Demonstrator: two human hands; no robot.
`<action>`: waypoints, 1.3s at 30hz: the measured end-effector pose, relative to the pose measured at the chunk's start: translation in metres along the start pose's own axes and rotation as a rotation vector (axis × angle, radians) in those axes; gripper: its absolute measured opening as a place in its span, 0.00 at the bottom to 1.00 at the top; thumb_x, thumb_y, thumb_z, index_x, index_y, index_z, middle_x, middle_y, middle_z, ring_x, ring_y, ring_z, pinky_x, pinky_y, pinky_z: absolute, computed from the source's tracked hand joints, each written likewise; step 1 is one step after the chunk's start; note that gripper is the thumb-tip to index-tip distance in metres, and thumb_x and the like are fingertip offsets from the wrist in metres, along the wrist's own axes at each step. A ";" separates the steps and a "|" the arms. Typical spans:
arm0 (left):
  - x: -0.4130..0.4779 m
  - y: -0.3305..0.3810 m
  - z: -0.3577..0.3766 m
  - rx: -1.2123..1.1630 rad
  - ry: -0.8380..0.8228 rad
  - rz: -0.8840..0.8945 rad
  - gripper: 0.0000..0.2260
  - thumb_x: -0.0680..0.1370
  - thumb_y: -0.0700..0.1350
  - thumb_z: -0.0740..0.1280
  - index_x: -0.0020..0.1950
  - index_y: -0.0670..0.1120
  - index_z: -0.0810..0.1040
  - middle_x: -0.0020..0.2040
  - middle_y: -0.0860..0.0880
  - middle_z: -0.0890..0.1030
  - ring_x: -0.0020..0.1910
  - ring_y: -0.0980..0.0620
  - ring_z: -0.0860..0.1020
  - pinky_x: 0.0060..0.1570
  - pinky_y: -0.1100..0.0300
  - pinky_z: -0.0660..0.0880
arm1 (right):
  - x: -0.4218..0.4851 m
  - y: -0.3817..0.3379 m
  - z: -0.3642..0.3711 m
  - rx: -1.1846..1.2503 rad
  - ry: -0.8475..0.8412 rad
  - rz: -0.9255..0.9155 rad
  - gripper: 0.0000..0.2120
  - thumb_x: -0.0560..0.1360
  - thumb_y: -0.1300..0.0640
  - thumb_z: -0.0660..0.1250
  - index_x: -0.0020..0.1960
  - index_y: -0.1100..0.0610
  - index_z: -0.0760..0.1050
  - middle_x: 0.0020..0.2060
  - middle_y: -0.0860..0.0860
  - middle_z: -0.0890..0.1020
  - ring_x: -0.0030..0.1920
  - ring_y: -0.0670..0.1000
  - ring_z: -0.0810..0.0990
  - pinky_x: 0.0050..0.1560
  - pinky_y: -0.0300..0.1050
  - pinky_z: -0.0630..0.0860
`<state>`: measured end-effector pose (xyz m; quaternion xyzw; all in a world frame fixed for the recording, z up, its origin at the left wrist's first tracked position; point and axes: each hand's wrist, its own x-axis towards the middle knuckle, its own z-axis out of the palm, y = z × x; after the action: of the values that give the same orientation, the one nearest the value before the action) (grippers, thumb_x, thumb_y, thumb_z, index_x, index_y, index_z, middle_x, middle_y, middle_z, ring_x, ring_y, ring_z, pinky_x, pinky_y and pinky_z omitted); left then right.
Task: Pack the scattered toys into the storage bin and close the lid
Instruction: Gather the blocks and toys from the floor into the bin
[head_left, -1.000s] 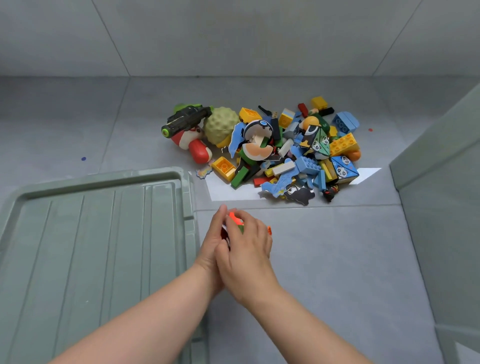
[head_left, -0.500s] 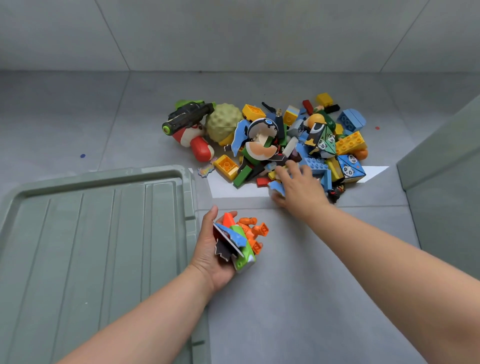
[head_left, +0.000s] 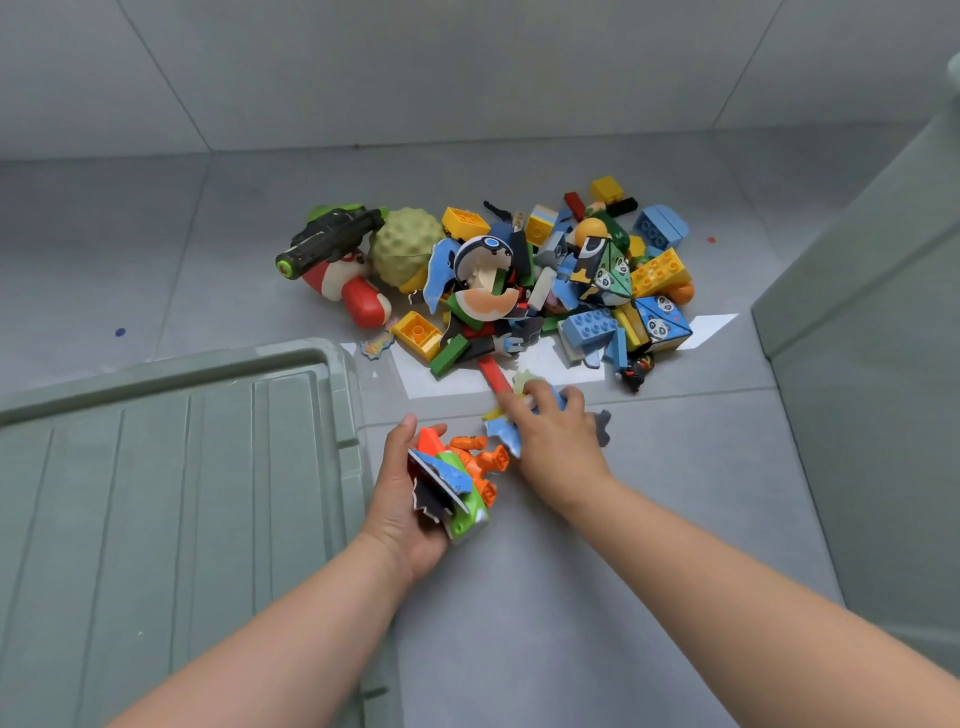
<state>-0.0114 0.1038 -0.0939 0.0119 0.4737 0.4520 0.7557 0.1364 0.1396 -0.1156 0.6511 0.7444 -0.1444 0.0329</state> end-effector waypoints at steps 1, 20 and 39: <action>-0.001 0.000 0.000 0.019 0.007 0.019 0.18 0.74 0.60 0.62 0.53 0.46 0.73 0.40 0.42 0.82 0.35 0.44 0.81 0.39 0.53 0.76 | -0.008 0.002 0.003 0.028 0.032 -0.042 0.25 0.74 0.60 0.62 0.70 0.52 0.64 0.69 0.58 0.64 0.64 0.69 0.62 0.51 0.57 0.71; -0.065 0.028 0.131 0.090 -0.101 0.123 0.34 0.67 0.71 0.61 0.59 0.45 0.78 0.55 0.42 0.82 0.53 0.44 0.81 0.55 0.46 0.76 | -0.047 0.005 -0.191 0.992 0.225 -0.122 0.16 0.72 0.67 0.61 0.39 0.44 0.70 0.51 0.56 0.73 0.43 0.51 0.74 0.45 0.47 0.75; -0.147 -0.199 0.421 0.800 -0.396 -0.239 0.27 0.77 0.65 0.53 0.60 0.45 0.75 0.61 0.40 0.76 0.56 0.43 0.77 0.48 0.54 0.73 | -0.282 0.325 -0.283 1.131 0.003 0.435 0.42 0.70 0.70 0.66 0.75 0.44 0.51 0.74 0.45 0.59 0.70 0.43 0.65 0.58 0.31 0.70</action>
<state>0.4070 0.0566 0.1533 0.3340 0.4555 0.1324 0.8145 0.5366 -0.0224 0.1657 0.7049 0.4022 -0.5069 -0.2906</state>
